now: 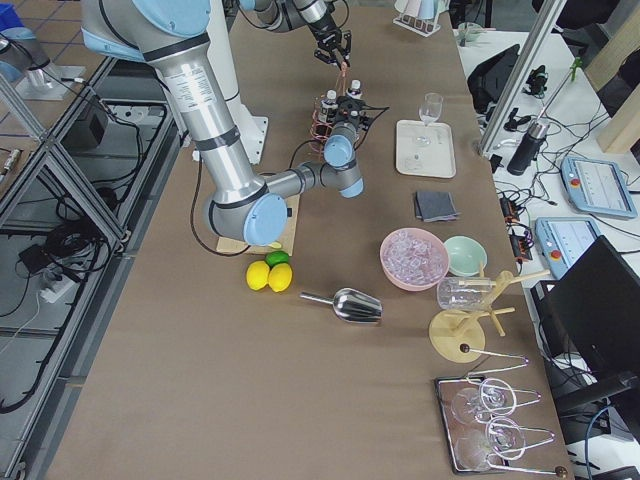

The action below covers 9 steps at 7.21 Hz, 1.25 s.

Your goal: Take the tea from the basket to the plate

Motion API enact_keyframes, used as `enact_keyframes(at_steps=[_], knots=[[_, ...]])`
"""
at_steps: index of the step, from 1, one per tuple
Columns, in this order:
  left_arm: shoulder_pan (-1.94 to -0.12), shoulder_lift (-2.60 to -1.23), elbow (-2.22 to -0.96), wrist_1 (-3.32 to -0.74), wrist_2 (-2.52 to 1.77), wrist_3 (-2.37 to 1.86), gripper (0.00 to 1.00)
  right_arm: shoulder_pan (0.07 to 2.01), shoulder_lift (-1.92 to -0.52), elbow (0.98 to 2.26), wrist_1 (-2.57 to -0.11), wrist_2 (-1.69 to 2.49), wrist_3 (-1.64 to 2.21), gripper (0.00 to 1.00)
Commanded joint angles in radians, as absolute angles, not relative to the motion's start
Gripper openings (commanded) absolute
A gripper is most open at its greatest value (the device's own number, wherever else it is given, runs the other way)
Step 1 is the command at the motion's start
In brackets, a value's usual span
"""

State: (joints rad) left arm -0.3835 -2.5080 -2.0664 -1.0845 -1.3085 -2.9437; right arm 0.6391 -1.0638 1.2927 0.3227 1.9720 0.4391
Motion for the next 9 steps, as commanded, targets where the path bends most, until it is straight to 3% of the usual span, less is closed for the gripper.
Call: enact_keyframes(at_steps=[1,5,7,9], knots=[[-0.383,-2.508,-2.065,-1.085,-1.308,-2.944,0.0,0.626,-1.062,1.289,0.322,1.963,0.437,0.86],[-0.38,-2.508,-2.062,-1.085,-1.308,-2.944,0.0,0.623,-1.065,1.289,0.322,1.967,0.439,0.37],[-0.38,-2.508,-2.062,-1.085,-1.308,-2.944,0.0,0.624,-1.065,1.289,0.321,1.967,0.44,0.0],[-0.38,-2.508,-2.06,-1.085,-1.308,-2.947,0.0,0.629,-1.065,1.295,0.322,1.968,0.44,0.0]])
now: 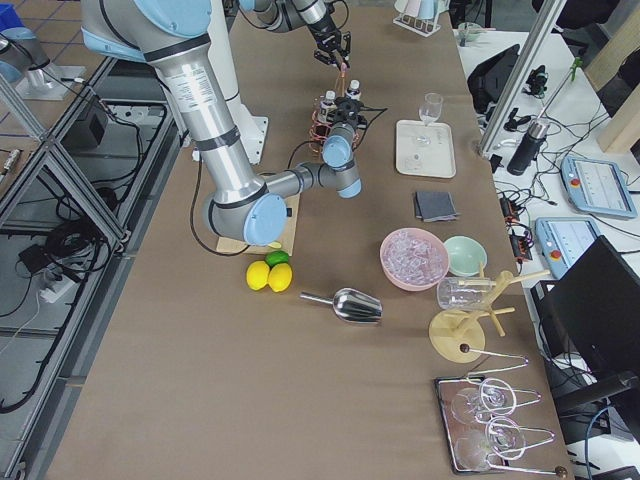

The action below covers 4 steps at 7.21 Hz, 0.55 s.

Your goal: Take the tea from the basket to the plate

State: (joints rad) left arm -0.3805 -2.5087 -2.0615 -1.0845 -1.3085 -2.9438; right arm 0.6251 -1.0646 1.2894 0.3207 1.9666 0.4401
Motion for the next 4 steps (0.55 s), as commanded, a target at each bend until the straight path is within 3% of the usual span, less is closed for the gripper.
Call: enact_keyframes(at_steps=[1,4], knots=[[-0.38,-2.508,-2.062,-1.085,-1.307,-2.947,0.0,0.643,-1.063,1.305,0.322,1.97,0.446,0.0],[-0.38,-2.507,-2.062,-1.083,-1.307,-2.947,0.0,0.692,-1.062,1.422,0.224,1.974,0.491,0.0]])
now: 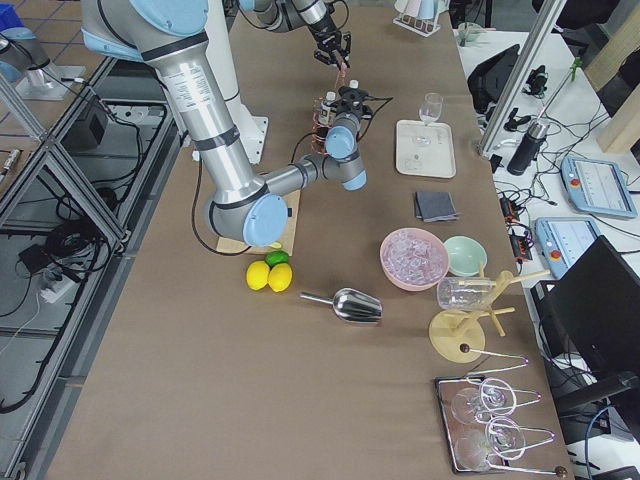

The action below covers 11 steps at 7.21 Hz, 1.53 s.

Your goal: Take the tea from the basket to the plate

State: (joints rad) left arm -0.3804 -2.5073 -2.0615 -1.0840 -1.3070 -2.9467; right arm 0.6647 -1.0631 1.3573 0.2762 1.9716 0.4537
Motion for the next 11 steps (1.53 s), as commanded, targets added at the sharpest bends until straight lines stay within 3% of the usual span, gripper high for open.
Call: enact_keyframes(at_steps=[1,4,6,9,11], knots=[[-0.38,-2.507,-2.062,-1.083,-1.307,-2.947,0.0,0.715,-1.062,1.465,0.183,1.976,0.497,0.0],[-0.38,-2.499,-2.062,-1.083,-1.307,-2.944,0.0,0.831,-1.058,1.629,0.019,2.023,0.587,0.0],[-0.406,-2.499,-2.083,-1.08,-1.31,-2.933,0.0,0.949,-1.043,1.588,-0.029,2.023,0.594,0.0],[-0.46,-2.481,-2.146,-1.071,-1.319,-2.873,0.0,1.025,-0.916,1.311,-0.028,1.999,0.581,0.0],[-0.497,-2.398,-2.225,-1.066,-1.321,-2.817,0.0,0.987,-0.842,1.151,-0.009,1.862,0.558,0.0]])
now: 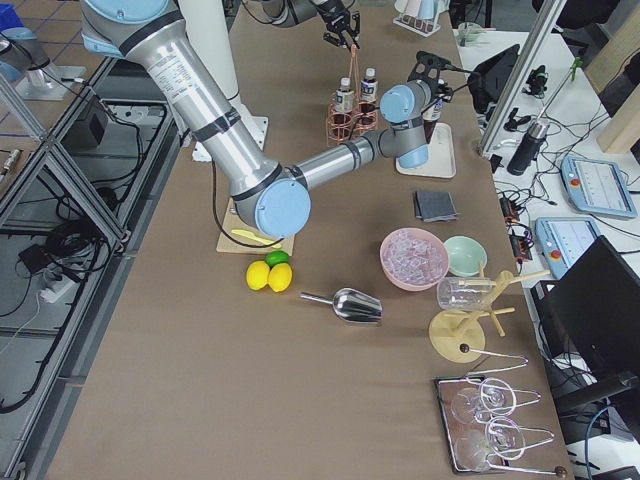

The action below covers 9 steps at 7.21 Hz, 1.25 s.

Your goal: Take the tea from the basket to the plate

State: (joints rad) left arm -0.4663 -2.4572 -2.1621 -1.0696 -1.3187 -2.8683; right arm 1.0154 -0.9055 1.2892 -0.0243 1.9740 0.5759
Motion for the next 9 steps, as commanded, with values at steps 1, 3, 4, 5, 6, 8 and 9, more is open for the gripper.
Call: enact_keyframes(at_steps=[1,3,4,5,6,8,9], knots=[[-0.543,-2.369,-2.246,-1.066,-1.359,-2.777,0.0,0.938,-0.815,1.084,0.029,1.779,0.536,0.0],[-0.784,-2.277,-2.241,-1.086,-1.61,-2.664,0.0,0.85,-0.778,1.008,0.061,1.636,0.526,0.0],[-0.858,-2.216,-2.223,-1.148,-1.641,-2.611,0.0,0.818,-0.776,0.979,0.093,1.591,0.525,0.0],[-0.917,-2.163,-2.189,-1.201,-1.641,-2.577,0.0,0.792,-0.775,0.935,0.145,1.556,0.499,0.0],[-1.042,-2.14,-2.102,-1.247,-1.684,-2.474,0.0,0.782,-0.772,0.898,0.182,1.548,0.476,0.0],[-1.269,-2.045,-1.86,-1.514,-1.863,-2.276,0.0,0.764,-0.767,0.856,0.236,1.516,0.476,0.0],[-1.337,-2.036,-1.745,-1.595,-1.9,-2.193,0.0,0.761,-0.767,0.853,0.241,1.513,0.476,0.0]])
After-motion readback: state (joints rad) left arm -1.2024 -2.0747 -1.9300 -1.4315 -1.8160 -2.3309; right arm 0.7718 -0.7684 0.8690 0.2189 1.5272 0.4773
